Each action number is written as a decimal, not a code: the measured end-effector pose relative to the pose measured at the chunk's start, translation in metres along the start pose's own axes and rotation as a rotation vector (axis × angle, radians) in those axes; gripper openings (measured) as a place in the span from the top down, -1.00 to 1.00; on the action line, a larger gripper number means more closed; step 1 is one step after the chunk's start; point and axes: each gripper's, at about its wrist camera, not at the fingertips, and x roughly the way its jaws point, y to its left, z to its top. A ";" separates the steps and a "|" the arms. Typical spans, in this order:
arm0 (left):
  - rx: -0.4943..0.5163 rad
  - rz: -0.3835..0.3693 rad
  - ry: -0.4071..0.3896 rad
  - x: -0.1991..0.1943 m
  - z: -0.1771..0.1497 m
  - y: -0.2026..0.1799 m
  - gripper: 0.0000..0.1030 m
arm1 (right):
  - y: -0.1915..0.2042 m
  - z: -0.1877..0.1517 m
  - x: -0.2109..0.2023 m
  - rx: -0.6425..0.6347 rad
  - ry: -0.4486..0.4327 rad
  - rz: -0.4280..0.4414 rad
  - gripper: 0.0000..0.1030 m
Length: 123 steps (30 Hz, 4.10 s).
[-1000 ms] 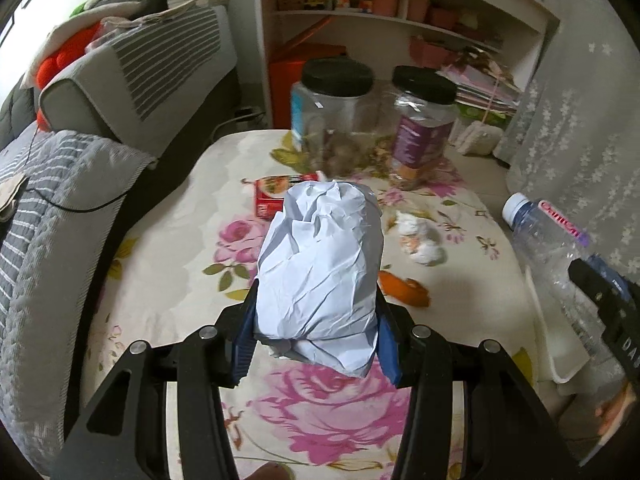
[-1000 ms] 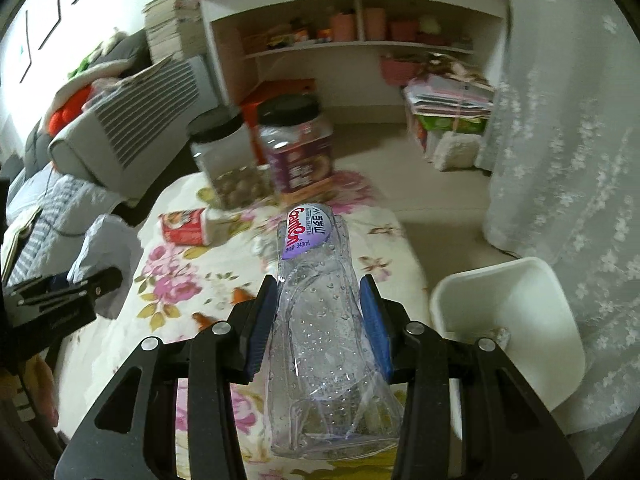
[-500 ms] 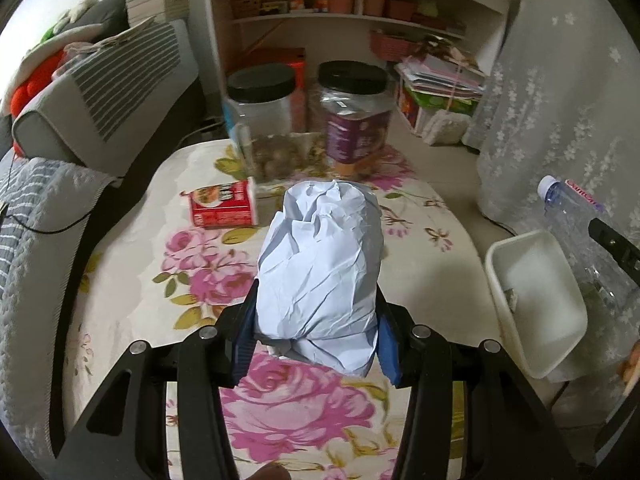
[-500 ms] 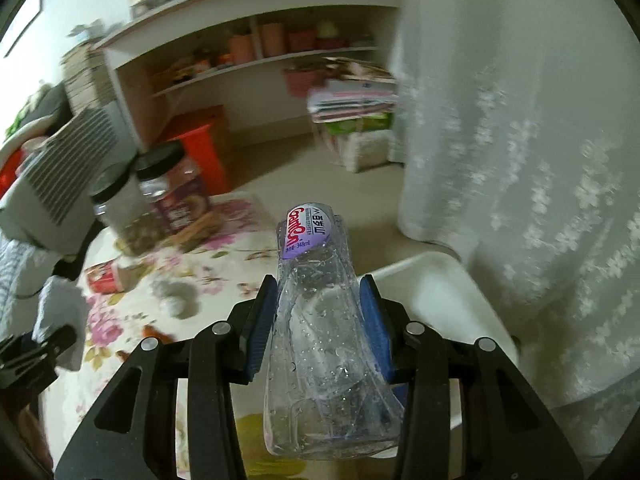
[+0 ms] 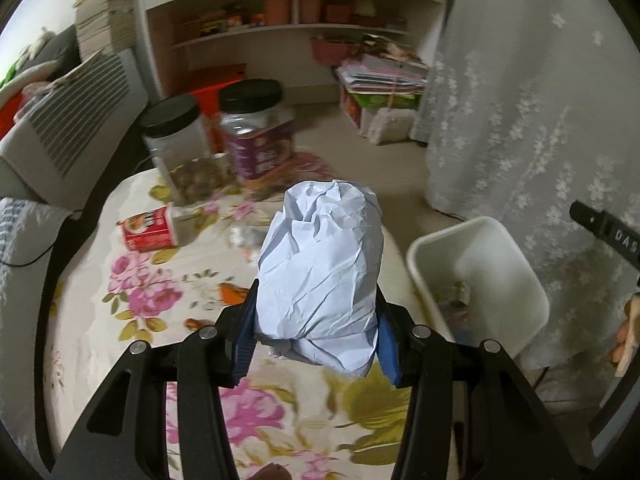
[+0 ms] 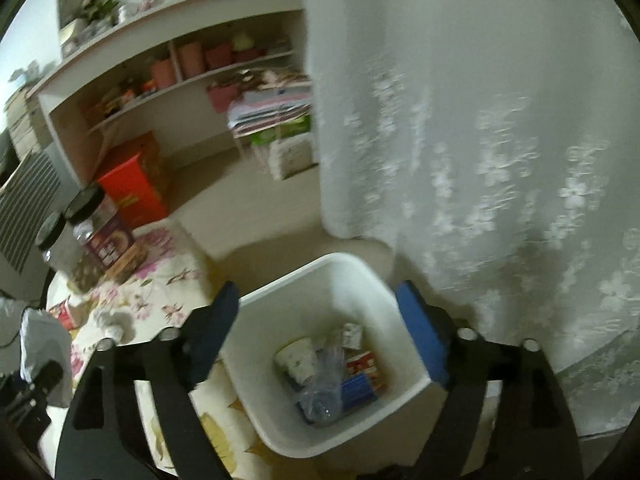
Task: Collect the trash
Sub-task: 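Drop the crumpled white paper into the bin with the left tool, then grasp an orange peel with the left tool while the right tool grasps the white tissue ball, then carry the tissue ball to the bin and release it with the right tool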
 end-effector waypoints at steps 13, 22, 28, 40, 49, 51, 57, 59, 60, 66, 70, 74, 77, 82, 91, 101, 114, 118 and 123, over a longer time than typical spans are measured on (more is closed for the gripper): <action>0.088 -0.112 0.036 0.031 0.003 -0.112 0.04 | -0.082 0.010 -0.022 0.125 -0.027 -0.132 -0.86; 0.138 -0.185 0.026 0.038 0.019 -0.173 -0.26 | -0.097 0.011 -0.022 0.145 -0.022 -0.146 -0.86; 0.157 -0.145 -0.008 0.031 0.019 -0.163 -0.28 | -0.082 0.010 -0.021 0.103 -0.014 -0.132 -0.86; 0.107 -0.027 0.016 0.033 0.001 -0.093 -0.41 | -0.008 -0.007 -0.007 -0.091 0.051 -0.079 -0.86; 0.004 0.065 0.085 0.049 -0.019 -0.027 -0.48 | 0.050 -0.022 0.001 -0.199 0.091 -0.026 -0.86; -0.023 0.093 0.104 0.055 -0.026 -0.011 -0.49 | 0.061 -0.026 0.004 -0.222 0.099 -0.017 -0.86; -0.156 0.198 0.189 0.083 -0.042 0.042 -0.49 | 0.091 -0.041 0.016 -0.279 0.141 0.004 -0.86; -0.225 0.220 0.209 0.091 -0.044 0.061 -0.49 | 0.098 -0.046 0.022 -0.291 0.160 0.018 -0.86; -0.253 0.224 0.216 0.094 -0.044 0.069 -0.49 | 0.101 -0.048 0.024 -0.296 0.167 0.023 -0.86; -0.393 0.238 0.304 0.126 -0.051 0.099 -0.49 | 0.112 -0.055 0.033 -0.335 0.191 0.020 -0.86; -0.445 0.201 0.351 0.144 -0.059 0.111 -0.49 | 0.114 -0.053 0.037 -0.305 0.185 0.010 -0.86; -0.371 0.187 0.307 0.141 -0.057 0.110 -0.29 | 0.119 -0.053 0.046 -0.230 0.237 0.077 -0.86; -0.297 0.180 0.293 0.135 -0.059 0.109 0.09 | 0.135 -0.060 0.059 -0.236 0.293 0.126 -0.86; -0.179 0.160 0.266 0.115 -0.067 0.115 0.48 | 0.177 -0.075 0.073 -0.301 0.325 0.174 -0.86; -0.244 0.152 0.262 0.088 -0.084 0.183 0.57 | 0.256 -0.087 0.104 -0.354 0.343 0.325 -0.86; -0.331 0.161 0.207 0.057 -0.087 0.240 0.57 | 0.324 -0.095 0.149 -0.450 0.352 0.280 -0.73; -0.390 0.191 0.178 0.041 -0.086 0.269 0.57 | 0.330 -0.090 0.131 -0.480 0.293 0.276 0.40; -0.385 0.191 0.152 0.030 -0.084 0.267 0.57 | 0.325 -0.086 0.097 -0.482 0.253 0.314 0.40; -0.379 0.191 0.119 0.015 -0.081 0.260 0.57 | 0.316 -0.081 0.057 -0.501 0.206 0.348 0.40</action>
